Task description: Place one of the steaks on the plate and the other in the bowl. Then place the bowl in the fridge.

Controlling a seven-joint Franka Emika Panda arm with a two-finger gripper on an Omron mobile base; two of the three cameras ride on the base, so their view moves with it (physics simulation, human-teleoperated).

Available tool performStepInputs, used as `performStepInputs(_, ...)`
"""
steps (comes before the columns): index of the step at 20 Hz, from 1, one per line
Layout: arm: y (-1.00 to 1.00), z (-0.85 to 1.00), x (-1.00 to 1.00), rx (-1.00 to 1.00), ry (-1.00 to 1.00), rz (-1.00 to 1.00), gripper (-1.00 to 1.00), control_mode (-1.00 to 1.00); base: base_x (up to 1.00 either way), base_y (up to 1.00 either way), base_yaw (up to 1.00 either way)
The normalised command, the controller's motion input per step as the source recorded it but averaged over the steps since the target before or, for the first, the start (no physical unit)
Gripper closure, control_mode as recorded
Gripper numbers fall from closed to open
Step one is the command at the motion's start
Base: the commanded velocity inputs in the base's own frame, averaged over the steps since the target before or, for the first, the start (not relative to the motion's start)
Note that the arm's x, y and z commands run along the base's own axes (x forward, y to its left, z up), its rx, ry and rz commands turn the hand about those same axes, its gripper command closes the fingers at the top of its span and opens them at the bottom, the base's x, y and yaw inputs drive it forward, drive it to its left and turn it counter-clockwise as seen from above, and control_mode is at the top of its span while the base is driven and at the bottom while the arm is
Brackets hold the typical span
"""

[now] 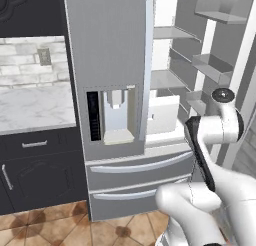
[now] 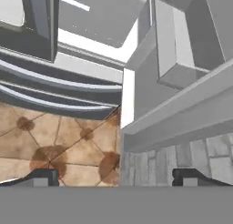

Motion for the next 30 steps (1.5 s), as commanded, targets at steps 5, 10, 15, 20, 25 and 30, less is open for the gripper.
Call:
performStepInputs(5, 0.52, -0.16, 0.17, 0.69, -0.34, -0.37, -1.0, -1.0, 0.0, 0.0, 0.0)
performStepInputs(10, 0.49, -0.02, 0.0, 0.22, -0.35, -0.26, -1.0, -1.0, 0.0, 0.0, 0.0)
performStepInputs(15, 0.42, 0.52, 0.0, -0.2, -0.24, 0.02, -1.0, -1.0, 0.0, 0.0, 0.0)
performStepInputs(20, 0.23, 0.82, 0.05, -0.2, 0.08, 0.09, -1.0, -1.0, 0.0, 0.0, 0.0)
performStepInputs(25, 0.34, 0.53, 0.05, -0.03, 0.28, 0.05, -1.0, -1.0, 0.0, 0.0, 0.0)
performStepInputs(30, 0.03, 0.0, 0.0, 0.01, 0.03, 0.01, -1.0, -1.0, 0.0, 0.0, 0.0)
